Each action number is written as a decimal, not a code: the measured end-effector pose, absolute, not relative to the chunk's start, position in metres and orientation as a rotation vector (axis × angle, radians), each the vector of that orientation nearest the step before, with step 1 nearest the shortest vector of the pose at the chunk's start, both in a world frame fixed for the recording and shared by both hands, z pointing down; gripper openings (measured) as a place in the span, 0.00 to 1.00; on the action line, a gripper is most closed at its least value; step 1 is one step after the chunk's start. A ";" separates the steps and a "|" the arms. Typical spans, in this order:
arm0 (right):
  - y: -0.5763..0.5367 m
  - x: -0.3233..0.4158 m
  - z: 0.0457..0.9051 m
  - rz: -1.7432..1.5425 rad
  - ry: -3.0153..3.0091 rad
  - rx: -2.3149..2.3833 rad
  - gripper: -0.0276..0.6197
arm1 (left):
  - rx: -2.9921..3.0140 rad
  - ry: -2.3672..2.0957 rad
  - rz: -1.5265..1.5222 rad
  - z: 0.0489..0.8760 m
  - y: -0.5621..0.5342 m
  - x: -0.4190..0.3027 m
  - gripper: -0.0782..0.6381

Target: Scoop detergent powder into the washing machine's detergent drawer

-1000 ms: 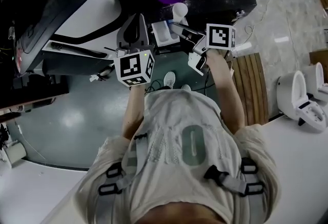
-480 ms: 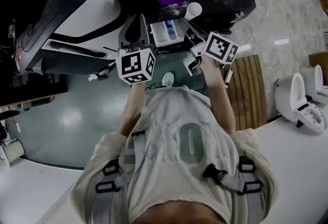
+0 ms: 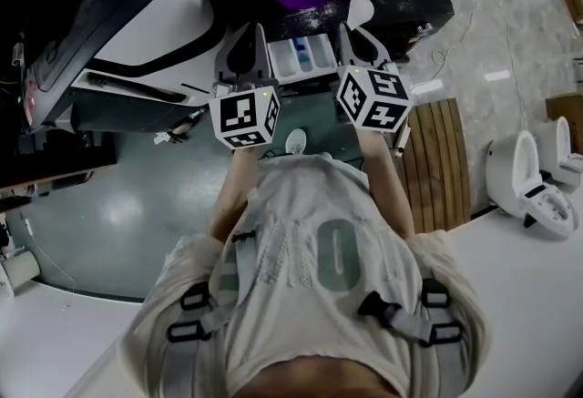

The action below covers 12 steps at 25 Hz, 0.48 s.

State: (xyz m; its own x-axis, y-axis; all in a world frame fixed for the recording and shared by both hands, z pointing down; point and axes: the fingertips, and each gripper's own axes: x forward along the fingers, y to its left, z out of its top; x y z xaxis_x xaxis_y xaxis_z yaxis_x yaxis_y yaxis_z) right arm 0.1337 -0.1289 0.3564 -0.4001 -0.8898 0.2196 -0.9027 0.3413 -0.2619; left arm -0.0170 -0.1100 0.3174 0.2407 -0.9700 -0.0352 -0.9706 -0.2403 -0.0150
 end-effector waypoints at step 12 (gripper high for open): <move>-0.120 0.138 0.340 0.082 -2.386 1.760 0.05 | -2.444 1.917 0.059 0.315 -0.105 -0.025 0.14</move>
